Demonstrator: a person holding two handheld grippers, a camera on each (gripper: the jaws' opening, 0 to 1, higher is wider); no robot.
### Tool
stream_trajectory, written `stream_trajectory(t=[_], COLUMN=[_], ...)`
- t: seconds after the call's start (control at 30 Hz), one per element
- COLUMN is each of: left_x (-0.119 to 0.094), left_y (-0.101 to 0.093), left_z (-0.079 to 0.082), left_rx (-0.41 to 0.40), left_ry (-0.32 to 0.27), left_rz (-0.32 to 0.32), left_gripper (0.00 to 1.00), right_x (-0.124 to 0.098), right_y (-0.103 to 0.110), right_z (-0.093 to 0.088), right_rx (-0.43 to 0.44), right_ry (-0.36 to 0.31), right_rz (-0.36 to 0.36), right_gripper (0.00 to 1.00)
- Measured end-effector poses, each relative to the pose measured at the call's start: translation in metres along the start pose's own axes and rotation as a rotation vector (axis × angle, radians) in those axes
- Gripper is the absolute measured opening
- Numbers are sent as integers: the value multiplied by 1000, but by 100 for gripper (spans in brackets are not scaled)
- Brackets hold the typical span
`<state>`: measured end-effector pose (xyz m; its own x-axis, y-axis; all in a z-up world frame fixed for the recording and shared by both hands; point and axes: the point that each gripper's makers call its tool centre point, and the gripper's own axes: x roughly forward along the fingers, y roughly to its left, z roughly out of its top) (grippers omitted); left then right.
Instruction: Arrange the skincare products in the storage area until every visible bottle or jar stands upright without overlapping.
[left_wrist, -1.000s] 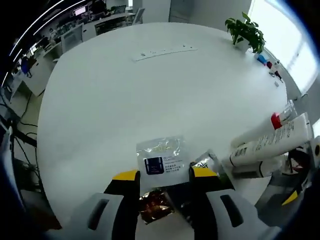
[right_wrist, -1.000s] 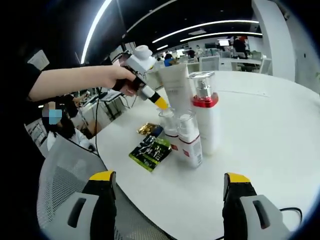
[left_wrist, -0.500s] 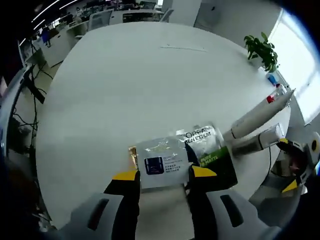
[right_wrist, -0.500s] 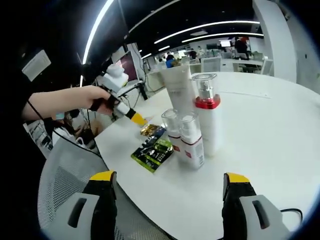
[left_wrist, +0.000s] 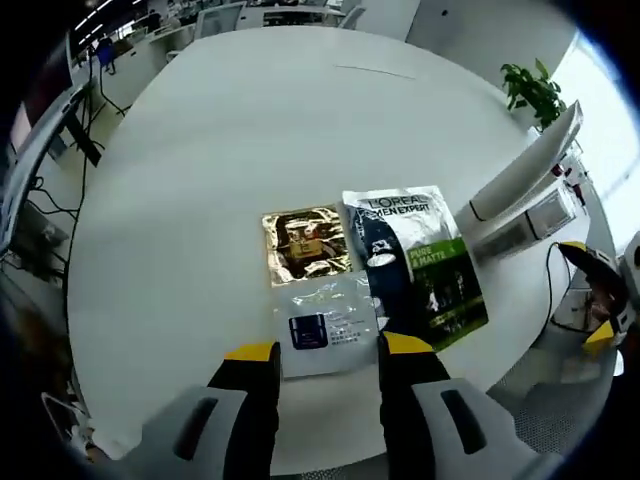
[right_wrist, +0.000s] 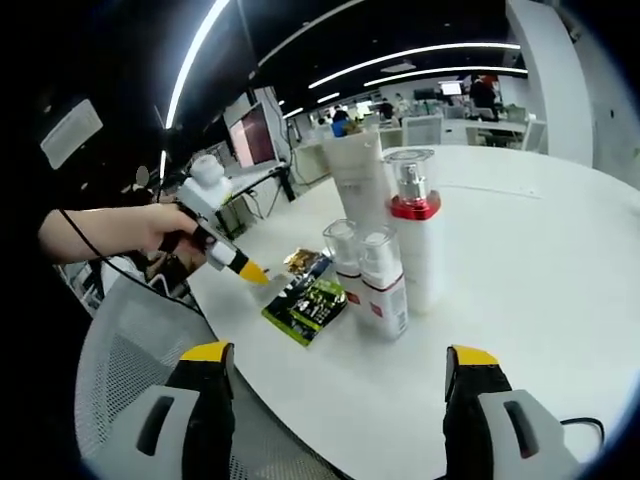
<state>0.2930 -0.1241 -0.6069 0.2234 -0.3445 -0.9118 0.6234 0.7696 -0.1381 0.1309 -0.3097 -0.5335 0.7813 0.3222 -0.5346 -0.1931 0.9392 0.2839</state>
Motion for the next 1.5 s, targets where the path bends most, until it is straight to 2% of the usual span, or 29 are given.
stream_trajectory(t=[0.07,0.13,0.23,0.53,0.83,1.03,1.5], left_x=[1,1,5,5,5,5,3], left_y=[-1,2,5,-8,-6,-6,-6], left_z=[-6,-9,-11,-18,-19,-18,-20], left_rx=[-8,7,17,16,22,-1,3], left_ry=[8,5,17,21,20,18,18], left_rz=[3,40,58,63,81,75,79], left_gripper=[37,37,37,38,38,39,42], right_x=[0,0,0,1,0,0,-1], right_y=[0,0,0,-1,-2,-1,-1], right_z=[0,-1,-1,-1,-1,-1,-1], right_rx=[0,0,-2,-4,-1,0,0], right_ry=[0,1,5,11,11,16,13], right_rz=[-1,-1,-1,-3,-7,-5,-5], right_gripper=[90,90,90,90,90,90,90])
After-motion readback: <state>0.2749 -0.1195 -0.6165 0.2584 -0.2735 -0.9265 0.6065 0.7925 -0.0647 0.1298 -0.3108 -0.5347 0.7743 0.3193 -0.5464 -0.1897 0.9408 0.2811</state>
